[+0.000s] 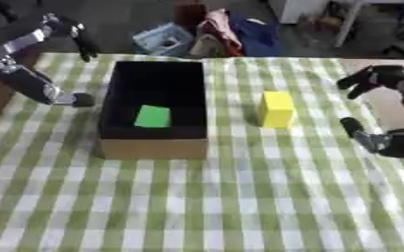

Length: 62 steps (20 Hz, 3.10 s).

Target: Pick up objects on the table and place them in the box.

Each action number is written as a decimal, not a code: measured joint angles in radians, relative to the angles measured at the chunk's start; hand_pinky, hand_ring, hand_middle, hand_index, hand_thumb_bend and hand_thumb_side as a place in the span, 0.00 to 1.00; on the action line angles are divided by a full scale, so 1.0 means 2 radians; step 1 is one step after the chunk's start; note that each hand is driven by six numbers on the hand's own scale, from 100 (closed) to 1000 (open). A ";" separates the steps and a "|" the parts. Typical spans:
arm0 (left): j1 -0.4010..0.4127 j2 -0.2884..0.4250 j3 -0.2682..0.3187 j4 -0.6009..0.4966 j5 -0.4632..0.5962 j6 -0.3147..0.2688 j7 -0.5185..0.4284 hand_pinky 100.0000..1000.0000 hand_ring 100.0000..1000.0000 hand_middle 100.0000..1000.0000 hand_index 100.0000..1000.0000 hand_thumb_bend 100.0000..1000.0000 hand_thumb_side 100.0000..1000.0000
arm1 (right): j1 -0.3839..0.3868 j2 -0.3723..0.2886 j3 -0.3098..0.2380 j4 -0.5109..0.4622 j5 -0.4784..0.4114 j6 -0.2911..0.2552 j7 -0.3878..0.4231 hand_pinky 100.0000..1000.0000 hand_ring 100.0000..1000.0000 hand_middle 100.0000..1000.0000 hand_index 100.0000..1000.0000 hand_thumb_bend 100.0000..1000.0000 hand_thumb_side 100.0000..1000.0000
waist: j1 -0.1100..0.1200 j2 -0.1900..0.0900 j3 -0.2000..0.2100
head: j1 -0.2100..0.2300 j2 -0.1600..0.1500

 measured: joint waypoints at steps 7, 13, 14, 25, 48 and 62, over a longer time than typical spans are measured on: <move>0.106 0.008 0.059 -0.119 0.074 0.050 0.051 0.69 0.46 0.48 0.68 0.46 0.25 | -0.051 -0.018 0.015 0.050 0.009 -0.010 0.019 0.73 0.69 0.75 0.86 0.21 0.22 | -0.013 0.003 0.029 | -0.020 0.000; 0.159 -0.039 0.086 -0.133 0.073 0.084 0.054 0.69 0.45 0.46 0.67 0.43 0.31 | -0.079 -0.011 0.015 0.123 0.031 -0.020 0.040 0.74 0.72 0.79 0.87 0.28 0.29 | -0.025 0.012 0.056 | -0.036 0.000; 0.165 -0.044 0.088 -0.133 0.071 0.086 0.052 0.69 0.45 0.46 0.67 0.43 0.32 | -0.083 -0.008 0.014 0.135 0.037 -0.022 0.042 0.75 0.73 0.80 0.88 0.30 0.30 | -0.026 0.013 0.059 | -0.038 0.000; 0.188 -0.076 0.092 -0.140 0.048 0.096 0.034 0.69 0.45 0.46 0.67 0.41 0.35 | -0.126 0.040 -0.008 0.254 0.103 -0.048 0.063 0.79 0.82 0.84 0.90 0.43 0.38 | -0.031 0.017 0.078 | -0.049 0.000; 0.199 -0.109 0.086 -0.146 0.042 0.091 0.003 0.70 0.45 0.46 0.67 0.40 0.39 | -0.145 0.099 -0.055 0.375 0.158 -0.037 0.047 0.78 0.77 0.76 0.86 0.34 0.40 | -0.013 0.026 0.096 | -0.088 0.000; 0.200 -0.114 0.084 -0.146 0.040 0.090 -0.001 0.70 0.45 0.46 0.67 0.39 0.40 | -0.142 0.101 -0.061 0.378 0.158 -0.035 0.025 0.72 0.58 0.41 0.68 0.16 0.22 | -0.011 0.027 0.099 | -0.093 0.000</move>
